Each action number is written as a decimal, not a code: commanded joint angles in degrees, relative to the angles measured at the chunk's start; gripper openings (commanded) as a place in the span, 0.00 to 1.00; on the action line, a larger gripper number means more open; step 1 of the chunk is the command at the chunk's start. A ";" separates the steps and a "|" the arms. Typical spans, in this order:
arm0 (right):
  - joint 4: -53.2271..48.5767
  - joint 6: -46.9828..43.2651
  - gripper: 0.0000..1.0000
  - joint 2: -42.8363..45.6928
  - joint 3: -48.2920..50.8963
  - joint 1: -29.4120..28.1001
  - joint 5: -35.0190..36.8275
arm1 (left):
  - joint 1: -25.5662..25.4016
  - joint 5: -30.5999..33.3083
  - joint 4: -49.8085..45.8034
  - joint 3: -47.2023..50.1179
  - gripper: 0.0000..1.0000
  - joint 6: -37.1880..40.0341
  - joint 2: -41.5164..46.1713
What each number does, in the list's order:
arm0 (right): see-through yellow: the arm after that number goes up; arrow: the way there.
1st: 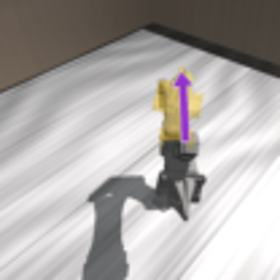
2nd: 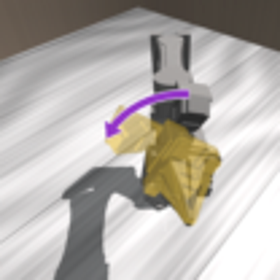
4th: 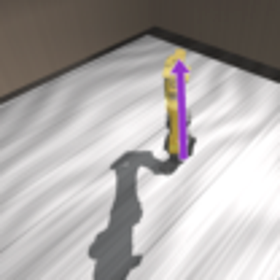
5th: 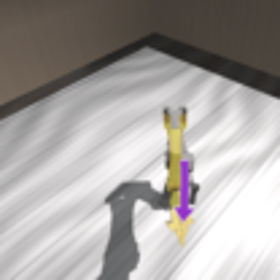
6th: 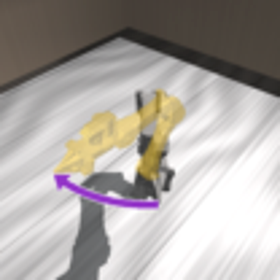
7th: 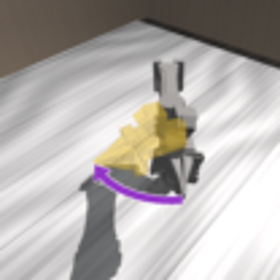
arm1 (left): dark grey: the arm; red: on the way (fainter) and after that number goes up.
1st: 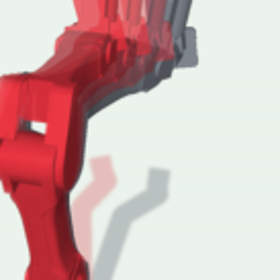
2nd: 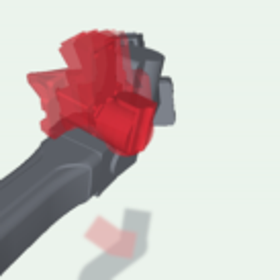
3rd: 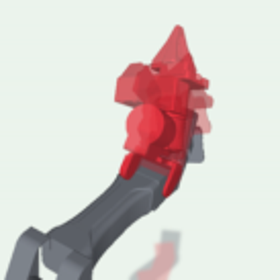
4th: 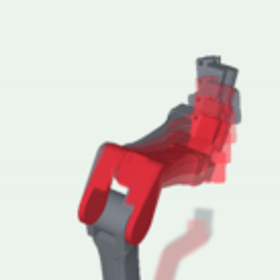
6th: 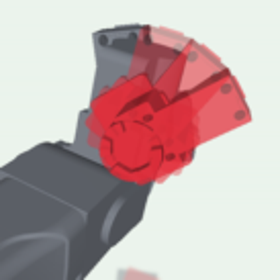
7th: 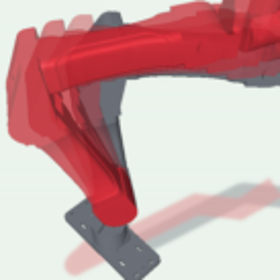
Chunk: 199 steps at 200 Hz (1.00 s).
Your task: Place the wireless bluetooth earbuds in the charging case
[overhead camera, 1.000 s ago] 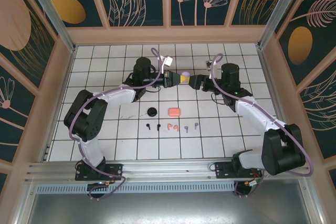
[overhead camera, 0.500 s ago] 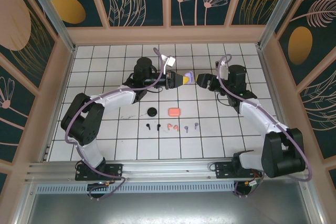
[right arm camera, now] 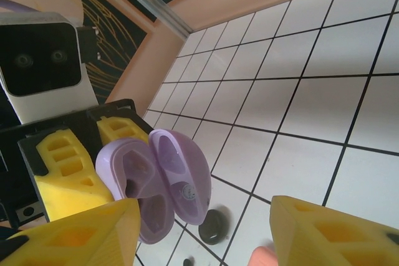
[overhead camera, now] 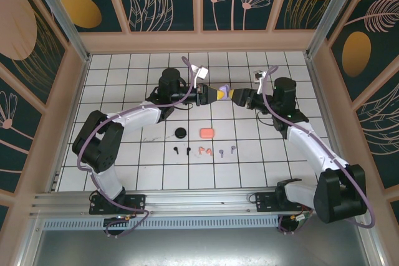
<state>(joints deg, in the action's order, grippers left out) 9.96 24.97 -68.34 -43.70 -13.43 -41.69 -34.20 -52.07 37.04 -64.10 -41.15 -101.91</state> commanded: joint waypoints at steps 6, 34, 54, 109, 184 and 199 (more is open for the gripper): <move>2.33 0.35 0.54 -1.17 -0.42 -1.07 -1.12 | -0.48 -0.95 2.53 -1.56 0.00 0.28 0.54; 2.26 0.17 0.53 -1.84 -0.42 -1.51 -0.53 | -0.54 -1.01 2.60 -1.73 0.00 0.18 0.57; 2.35 0.16 0.52 -2.22 -0.33 -1.53 0.11 | -0.76 -1.03 2.60 -1.82 0.00 0.14 0.73; 2.35 0.25 0.44 -3.45 -0.86 -1.58 1.08 | -1.43 -1.19 2.60 -2.28 0.00 0.19 0.61; 2.53 -0.05 0.29 -3.82 -1.86 -1.59 -0.03 | -2.15 -1.71 2.51 -2.37 0.00 0.12 -0.05; 2.44 -0.27 0.23 -3.91 -2.25 -1.64 -0.38 | -2.26 -1.72 2.46 -2.35 0.00 0.18 -0.22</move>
<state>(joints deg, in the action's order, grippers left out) 11.20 25.61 -71.42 -43.81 -14.68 -41.65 -35.22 -51.75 37.01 -64.51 -41.15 -101.95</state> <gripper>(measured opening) 0.261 0.202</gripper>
